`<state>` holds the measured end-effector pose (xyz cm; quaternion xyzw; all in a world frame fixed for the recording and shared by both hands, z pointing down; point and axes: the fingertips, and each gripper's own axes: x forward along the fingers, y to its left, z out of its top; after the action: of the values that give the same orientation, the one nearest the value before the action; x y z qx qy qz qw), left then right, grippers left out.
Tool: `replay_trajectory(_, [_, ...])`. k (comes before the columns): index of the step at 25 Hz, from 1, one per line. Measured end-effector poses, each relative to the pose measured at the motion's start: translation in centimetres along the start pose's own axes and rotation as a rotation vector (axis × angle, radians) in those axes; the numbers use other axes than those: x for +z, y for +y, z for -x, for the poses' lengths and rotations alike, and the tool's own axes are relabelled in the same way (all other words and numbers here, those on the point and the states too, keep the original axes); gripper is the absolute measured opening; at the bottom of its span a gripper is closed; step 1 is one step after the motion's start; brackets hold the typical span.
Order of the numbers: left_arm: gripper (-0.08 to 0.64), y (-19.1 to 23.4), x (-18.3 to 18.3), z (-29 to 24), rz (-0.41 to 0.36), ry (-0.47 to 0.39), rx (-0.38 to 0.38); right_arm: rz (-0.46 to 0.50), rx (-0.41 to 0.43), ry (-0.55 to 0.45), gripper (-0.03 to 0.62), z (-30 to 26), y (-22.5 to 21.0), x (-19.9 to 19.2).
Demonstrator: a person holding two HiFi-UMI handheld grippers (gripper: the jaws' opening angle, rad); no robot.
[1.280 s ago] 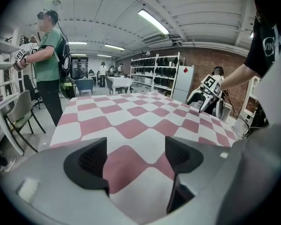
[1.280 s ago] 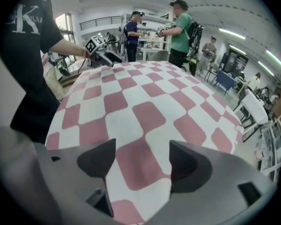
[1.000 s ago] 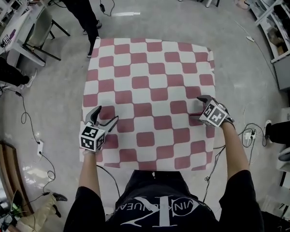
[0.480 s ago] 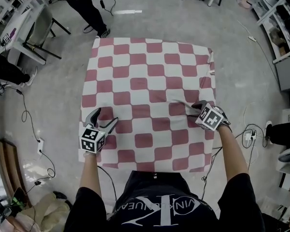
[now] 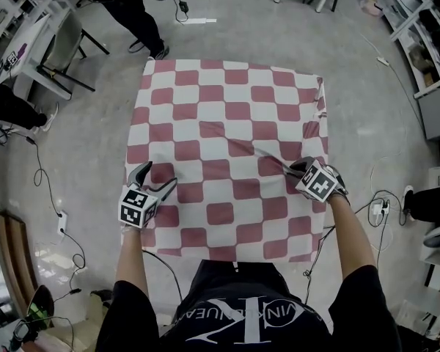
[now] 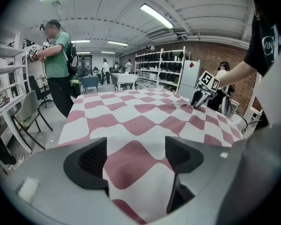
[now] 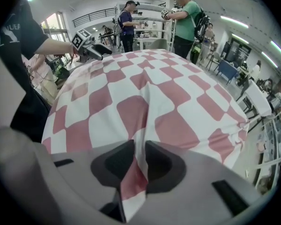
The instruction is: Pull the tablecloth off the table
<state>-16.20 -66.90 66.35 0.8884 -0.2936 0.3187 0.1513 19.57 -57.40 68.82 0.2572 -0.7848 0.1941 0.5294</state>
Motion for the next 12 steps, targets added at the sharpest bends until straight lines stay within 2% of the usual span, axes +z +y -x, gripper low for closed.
replay_trajectory(2, [0.374,0.2,-0.2,-0.4,-0.009,0.022,-0.013,-0.006,-0.044,-0.023,0.059,-0.1,-0.4,0.0])
replay_trajectory(5, [0.377,0.2,-1.3,-1.2,-0.062,0.099,-0.043,-0.028,-0.095,-0.044,0.043,-0.2,-0.8,-0.1])
replay_trajectory(9, [0.388,0.1,-2.5,-2.5,-0.157,0.222,-0.093,-0.067,-0.108,-0.063,0.040,-0.1,-0.8,0.2])
replay_trajectory(12, [0.393,0.0,-2.7,-3.2,-0.180,0.277,-0.129,-0.091,-0.098,-0.046,0.040,0.0,-0.7,0.0])
